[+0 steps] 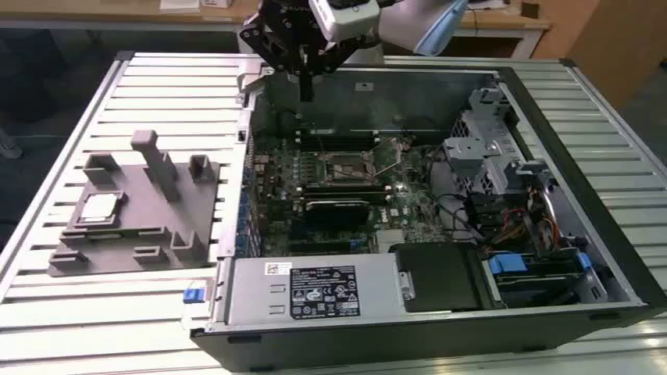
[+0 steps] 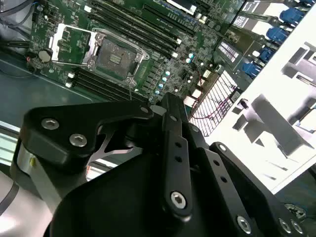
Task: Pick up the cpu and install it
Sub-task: 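Reach for the cpu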
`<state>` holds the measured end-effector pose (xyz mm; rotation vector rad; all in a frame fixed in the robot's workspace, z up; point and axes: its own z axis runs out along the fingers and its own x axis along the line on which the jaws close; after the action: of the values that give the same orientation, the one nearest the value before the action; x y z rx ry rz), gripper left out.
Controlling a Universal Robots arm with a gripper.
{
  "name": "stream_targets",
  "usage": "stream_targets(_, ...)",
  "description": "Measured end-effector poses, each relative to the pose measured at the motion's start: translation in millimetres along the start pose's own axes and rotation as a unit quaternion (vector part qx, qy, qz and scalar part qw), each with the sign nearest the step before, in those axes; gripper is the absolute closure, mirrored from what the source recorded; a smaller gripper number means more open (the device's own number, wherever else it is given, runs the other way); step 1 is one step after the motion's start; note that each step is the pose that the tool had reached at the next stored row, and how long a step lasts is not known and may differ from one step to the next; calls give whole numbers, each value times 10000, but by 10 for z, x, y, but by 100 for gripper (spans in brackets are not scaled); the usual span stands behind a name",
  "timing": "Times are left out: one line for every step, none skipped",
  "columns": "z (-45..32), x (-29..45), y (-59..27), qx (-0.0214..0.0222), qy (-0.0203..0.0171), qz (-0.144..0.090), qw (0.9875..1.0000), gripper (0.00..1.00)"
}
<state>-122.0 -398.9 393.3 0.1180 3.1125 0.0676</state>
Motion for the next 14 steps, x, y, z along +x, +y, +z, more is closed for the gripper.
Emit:
stream_targets(0, 0, 0, 0, 0, 0, 10000, 89)
stream_targets(0, 0, 0, 0, 0, 0, 10000, 89)
stream_targets(0, 0, 0, 0, 0, 0, 10000, 89)
stream_targets(0, 0, 0, 0, 0, 0, 10000, 89)
stream_targets(0, 0, 0, 0, 0, 0, 10000, 89)
stream_targets(0, 0, 0, 0, 0, -1, 10000, 89)
stream_targets(0, 5, 0, 0, 0, 0, 10000, 89)
stream_targets(-1, 12, -1, 0, 0, 1, 10000, 89)
stream_targets(-1, 17, -1, 0, 0, 0, 10000, 89)
stream_targets(-1, 22, -2, 0, 0, 0, 10000, 89)
stream_targets(-1, 28, -2, 0, 0, 0, 10000, 89)
stream_targets(-1, 34, -3, 0, 0, 0, 10000, 89)
stream_targets(-1, 39, -3, 0, 0, 0, 10000, 89)
stream_targets(-1, 46, -4, 0, 0, 0, 10000, 89)
